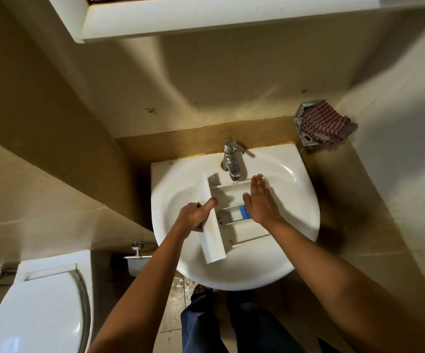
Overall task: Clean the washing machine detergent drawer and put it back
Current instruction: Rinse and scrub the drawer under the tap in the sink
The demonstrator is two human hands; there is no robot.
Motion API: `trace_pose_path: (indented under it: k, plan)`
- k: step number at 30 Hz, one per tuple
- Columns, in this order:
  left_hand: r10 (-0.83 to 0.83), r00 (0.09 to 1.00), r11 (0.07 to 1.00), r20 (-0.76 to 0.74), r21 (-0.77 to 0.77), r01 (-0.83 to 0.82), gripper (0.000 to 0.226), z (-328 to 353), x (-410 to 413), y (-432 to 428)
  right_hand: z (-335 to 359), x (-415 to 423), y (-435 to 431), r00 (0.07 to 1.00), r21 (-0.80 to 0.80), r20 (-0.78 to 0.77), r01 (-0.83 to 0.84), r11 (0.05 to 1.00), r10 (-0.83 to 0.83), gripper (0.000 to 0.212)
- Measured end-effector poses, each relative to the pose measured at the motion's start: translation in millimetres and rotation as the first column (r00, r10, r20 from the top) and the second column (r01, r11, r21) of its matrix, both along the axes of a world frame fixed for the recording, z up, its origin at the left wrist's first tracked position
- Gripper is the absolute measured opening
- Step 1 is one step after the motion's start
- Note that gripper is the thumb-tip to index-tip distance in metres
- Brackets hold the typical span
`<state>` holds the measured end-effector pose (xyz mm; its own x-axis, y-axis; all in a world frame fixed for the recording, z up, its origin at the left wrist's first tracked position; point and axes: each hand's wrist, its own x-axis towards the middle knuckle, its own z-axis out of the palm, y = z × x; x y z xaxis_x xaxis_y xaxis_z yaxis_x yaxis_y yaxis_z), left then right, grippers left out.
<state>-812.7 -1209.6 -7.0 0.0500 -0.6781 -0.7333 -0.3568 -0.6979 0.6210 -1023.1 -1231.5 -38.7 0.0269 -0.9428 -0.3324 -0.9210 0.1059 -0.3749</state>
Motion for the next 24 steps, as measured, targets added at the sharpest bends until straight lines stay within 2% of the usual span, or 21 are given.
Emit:
trace_pose_path:
  k: [3,5,8,11,14,15,17,19,20,22,24]
  plan:
    - [0.020,0.999,1.000,-0.047,0.018,-0.019,0.072,-4.5,-6.4,-1.7,-1.1,9.2,4.5,0.998,-0.085,-0.027,-0.052,0.995,0.050,0.065]
    - [0.038,0.995,0.999,-0.087,0.036,-0.035,0.073,-7.9,-9.7,-2.6,-2.9,14.4,9.7,0.983,-0.148,-0.063,-0.181,0.972,0.173,0.063]
    - [0.032,0.992,0.998,-0.122,0.050,-0.026,0.078,-15.2,-10.6,-4.1,-3.2,6.9,10.4,0.931,-0.157,-0.149,-0.354,0.922,0.332,0.060]
    - [0.038,0.988,0.998,-0.149,0.053,-0.031,0.089,-20.9,-11.8,-1.8,-0.9,-5.2,10.5,0.946,-0.152,-0.207,-0.284,0.947,0.250,0.061]
    - [0.053,0.987,0.998,-0.150,0.023,-0.050,0.081,-25.3,-14.3,1.6,-2.8,3.3,15.2,0.947,-0.098,-0.282,-0.187,0.977,0.153,0.062]
    - [0.055,0.987,0.998,-0.149,0.015,-0.054,0.075,-27.2,-14.3,1.9,-3.7,9.4,17.5,0.940,-0.098,-0.287,-0.221,0.970,0.185,0.061]
    - [0.061,0.986,0.998,-0.155,0.008,-0.061,0.068,-29.3,-14.0,1.9,-3.2,20.0,21.3,0.904,-0.100,-0.226,-0.392,0.915,0.362,0.056]
    - [0.067,0.983,0.998,-0.170,0.021,-0.064,0.079,-28.0,-13.3,1.2,0.2,24.9,22.3,0.835,-0.094,-0.155,-0.544,0.833,0.528,0.048]
    - [0.068,0.983,0.998,-0.172,0.025,-0.065,0.085,-27.8,-13.3,1.2,3.6,24.3,20.5,0.826,-0.103,-0.123,-0.561,0.821,0.549,0.043]
    - [0.065,0.982,0.998,-0.176,0.017,-0.063,0.083,-30.3,-13.3,1.7,9.4,17.9,13.1,0.862,-0.137,-0.162,-0.502,0.854,0.480,0.036]
    - [0.068,0.983,0.998,-0.172,0.009,-0.068,0.069,-34.2,-12.9,1.6,13.7,9.3,4.0,0.863,-0.099,-0.353,-0.418,0.903,0.361,0.044]
